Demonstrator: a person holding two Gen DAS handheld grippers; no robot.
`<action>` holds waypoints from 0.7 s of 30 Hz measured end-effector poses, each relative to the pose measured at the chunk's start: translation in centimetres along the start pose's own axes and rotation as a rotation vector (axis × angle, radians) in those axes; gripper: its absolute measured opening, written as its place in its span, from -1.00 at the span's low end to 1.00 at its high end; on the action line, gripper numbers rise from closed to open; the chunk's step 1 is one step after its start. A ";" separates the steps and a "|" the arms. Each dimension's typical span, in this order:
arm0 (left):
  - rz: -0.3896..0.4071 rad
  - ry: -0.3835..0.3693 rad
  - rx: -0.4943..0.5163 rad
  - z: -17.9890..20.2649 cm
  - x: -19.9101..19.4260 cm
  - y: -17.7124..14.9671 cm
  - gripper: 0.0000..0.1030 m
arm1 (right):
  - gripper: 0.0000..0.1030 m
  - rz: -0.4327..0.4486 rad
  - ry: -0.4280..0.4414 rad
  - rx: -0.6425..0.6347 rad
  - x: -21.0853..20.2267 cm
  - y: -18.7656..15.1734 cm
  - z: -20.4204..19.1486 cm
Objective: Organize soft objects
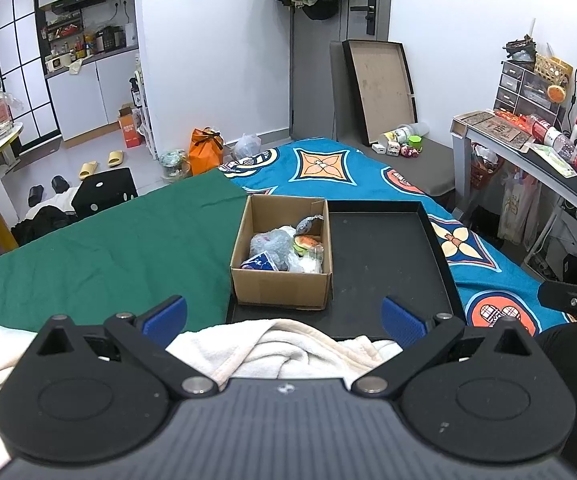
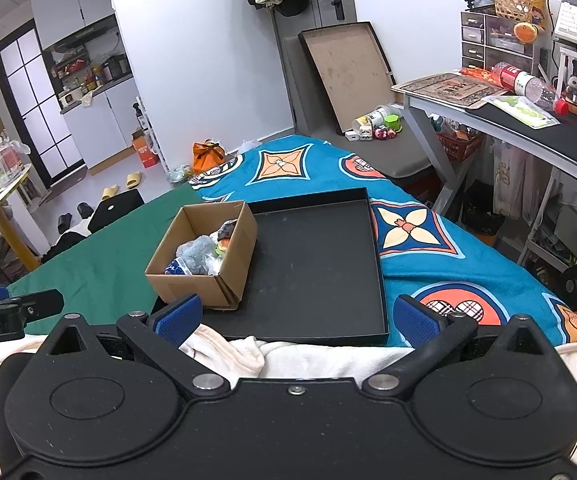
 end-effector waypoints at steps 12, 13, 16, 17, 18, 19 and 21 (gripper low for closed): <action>-0.005 0.000 -0.008 -0.4 -0.1 0.1 0.99 | 1.00 -0.004 -0.002 -0.010 0.1 -0.2 -0.2; -0.004 0.000 -0.007 -0.4 -0.1 0.1 0.99 | 1.00 -0.004 -0.002 -0.011 0.1 -0.2 -0.2; -0.003 -0.001 -0.003 -0.3 -0.1 0.2 0.99 | 1.00 -0.006 -0.002 -0.013 0.1 -0.1 -0.2; -0.001 -0.002 -0.002 -0.3 -0.1 0.2 0.99 | 1.00 -0.006 -0.002 -0.013 0.2 -0.1 -0.2; 0.001 -0.002 -0.001 -0.2 0.0 0.2 0.99 | 1.00 -0.006 -0.003 -0.013 0.1 -0.1 -0.2; 0.007 0.003 -0.006 -0.3 0.0 0.2 0.99 | 1.00 -0.007 -0.003 -0.014 0.1 -0.1 -0.2; 0.013 0.015 -0.019 -0.4 0.0 0.2 0.99 | 1.00 -0.007 -0.003 -0.013 0.1 -0.1 -0.2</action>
Point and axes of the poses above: each gripper's, at about its wrist camera, not at the fingertips, and x roughly the way its jaws point, z to its right, y to its top, the point moved 2 cm from there along x, roughly the way its jaws point, and after that the axes turned 15 degrees about y, right-handed, at the moved point
